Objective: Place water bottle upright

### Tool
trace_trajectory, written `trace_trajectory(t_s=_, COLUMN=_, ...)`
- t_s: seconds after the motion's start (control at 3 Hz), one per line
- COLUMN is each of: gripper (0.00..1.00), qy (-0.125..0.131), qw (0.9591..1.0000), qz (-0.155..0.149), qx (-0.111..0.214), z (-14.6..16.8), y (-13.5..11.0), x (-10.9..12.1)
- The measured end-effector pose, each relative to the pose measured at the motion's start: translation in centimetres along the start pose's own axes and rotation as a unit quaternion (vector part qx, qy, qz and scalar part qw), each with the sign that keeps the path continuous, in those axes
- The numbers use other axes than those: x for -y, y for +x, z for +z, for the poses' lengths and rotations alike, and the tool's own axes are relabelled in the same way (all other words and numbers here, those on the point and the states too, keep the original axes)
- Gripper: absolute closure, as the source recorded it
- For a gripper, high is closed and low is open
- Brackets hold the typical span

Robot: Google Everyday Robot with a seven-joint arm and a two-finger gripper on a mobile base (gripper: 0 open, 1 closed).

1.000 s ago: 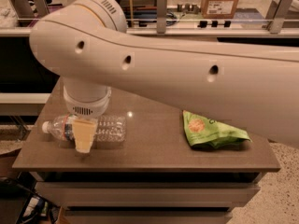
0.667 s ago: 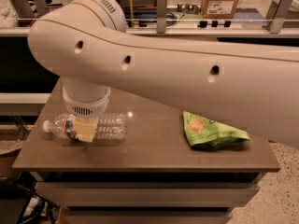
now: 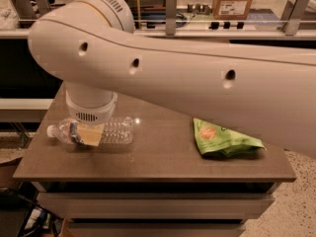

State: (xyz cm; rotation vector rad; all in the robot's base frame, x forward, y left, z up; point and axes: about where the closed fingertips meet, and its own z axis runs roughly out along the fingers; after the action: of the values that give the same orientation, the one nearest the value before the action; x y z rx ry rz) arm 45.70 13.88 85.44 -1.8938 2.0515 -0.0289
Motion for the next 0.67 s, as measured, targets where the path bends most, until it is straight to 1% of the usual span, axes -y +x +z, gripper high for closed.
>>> trace_trajectory(t_s=0.33, gripper=1.0, qy=0.002, qw=1.0, qz=0.0, qx=0.0, z=-0.21, y=-0.02, x=-0.03)
trace_trajectory(t_s=0.67, gripper=1.0, qy=0.002, qw=1.0, qz=0.0, qx=0.001, z=-0.21, y=-0.02, x=-0.03)
